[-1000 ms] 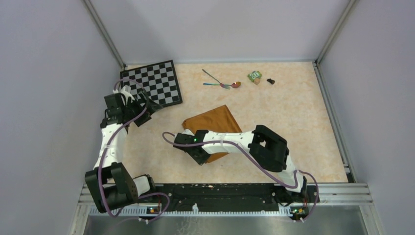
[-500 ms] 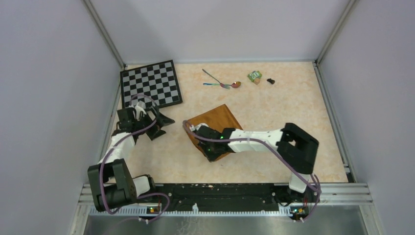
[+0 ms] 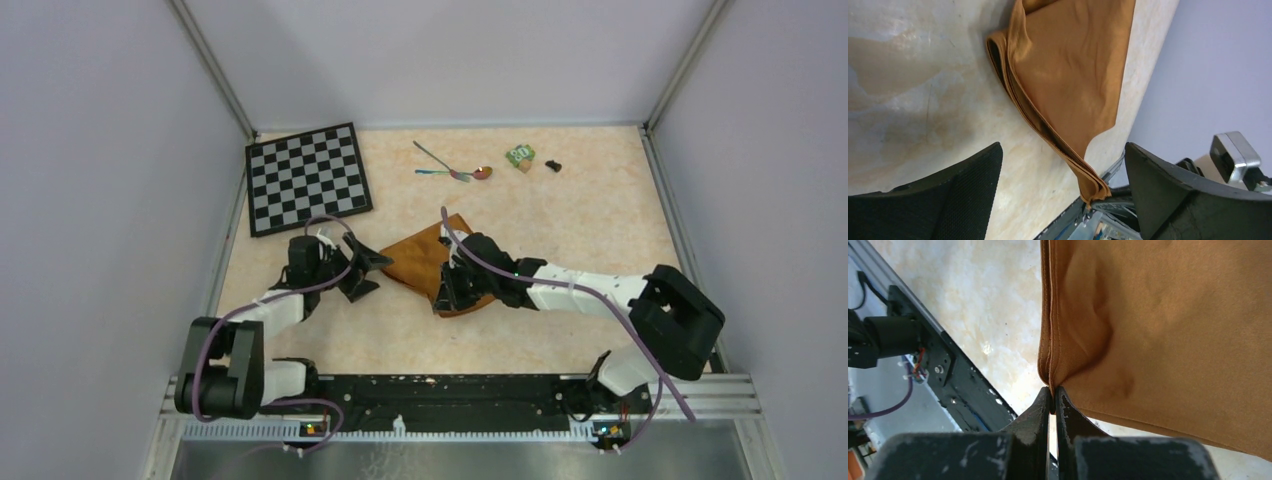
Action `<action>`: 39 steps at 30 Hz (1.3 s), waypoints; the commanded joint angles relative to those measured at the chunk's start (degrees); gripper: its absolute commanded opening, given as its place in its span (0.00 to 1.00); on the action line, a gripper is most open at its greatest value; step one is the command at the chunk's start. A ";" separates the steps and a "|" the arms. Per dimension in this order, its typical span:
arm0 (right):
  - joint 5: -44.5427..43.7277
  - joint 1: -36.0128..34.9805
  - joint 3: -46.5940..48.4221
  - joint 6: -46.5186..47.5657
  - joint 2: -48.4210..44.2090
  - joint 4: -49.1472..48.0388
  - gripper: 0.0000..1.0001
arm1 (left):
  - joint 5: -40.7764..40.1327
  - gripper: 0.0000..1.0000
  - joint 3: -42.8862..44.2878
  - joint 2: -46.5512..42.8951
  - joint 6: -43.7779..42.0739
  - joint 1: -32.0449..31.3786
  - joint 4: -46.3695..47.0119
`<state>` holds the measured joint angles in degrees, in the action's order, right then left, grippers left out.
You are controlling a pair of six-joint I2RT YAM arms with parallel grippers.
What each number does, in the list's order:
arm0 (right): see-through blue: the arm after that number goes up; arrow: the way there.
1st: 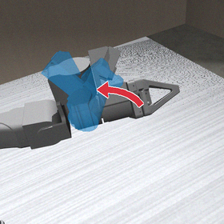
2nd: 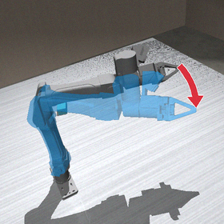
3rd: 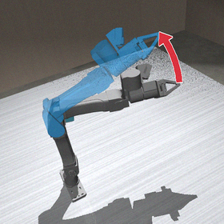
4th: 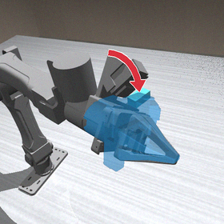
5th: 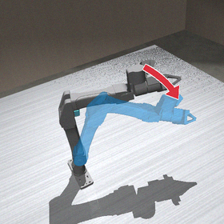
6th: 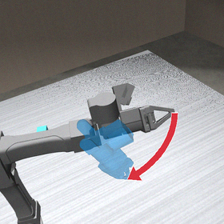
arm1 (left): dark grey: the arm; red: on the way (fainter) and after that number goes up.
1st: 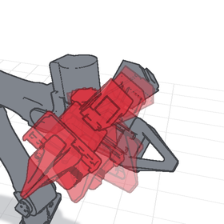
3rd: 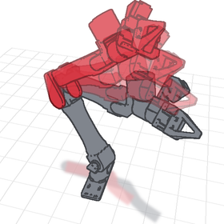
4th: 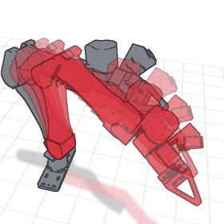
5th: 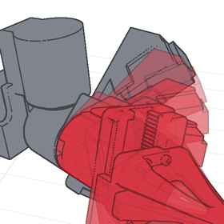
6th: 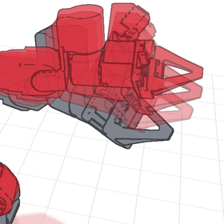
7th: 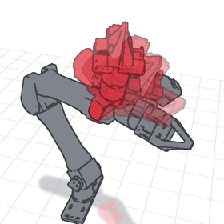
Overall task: Fold the napkin into a case and place the utensils inside
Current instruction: Pick up the lower triangle-folded napkin from the center of the board.
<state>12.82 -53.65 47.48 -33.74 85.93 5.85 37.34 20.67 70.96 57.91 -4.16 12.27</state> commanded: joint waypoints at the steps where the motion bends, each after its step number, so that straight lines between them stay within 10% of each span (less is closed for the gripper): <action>1: 4.43 2.76 -2.55 -1.26 -5.08 -7.49 0.00 | -8.29 0.92 1.87 3.08 4.44 -2.45 6.53; 15: 8.59 6.63 -8.15 -1.12 -8.21 -12.24 0.00 | -18.21 0.57 10.57 9.27 2.82 -8.21 -2.29; 28: 10.50 8.12 -8.89 -1.15 -8.51 -14.16 0.00 | -25.35 0.73 4.86 1.20 9.49 -10.26 -5.01; 39: 12.04 8.12 -9.81 -1.25 -8.24 -15.99 0.00 | -22.84 0.57 7.46 10.75 8.66 -10.60 1.87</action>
<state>23.40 -46.19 38.35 -34.87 79.33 -6.59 15.38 26.33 80.40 67.26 -14.44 11.03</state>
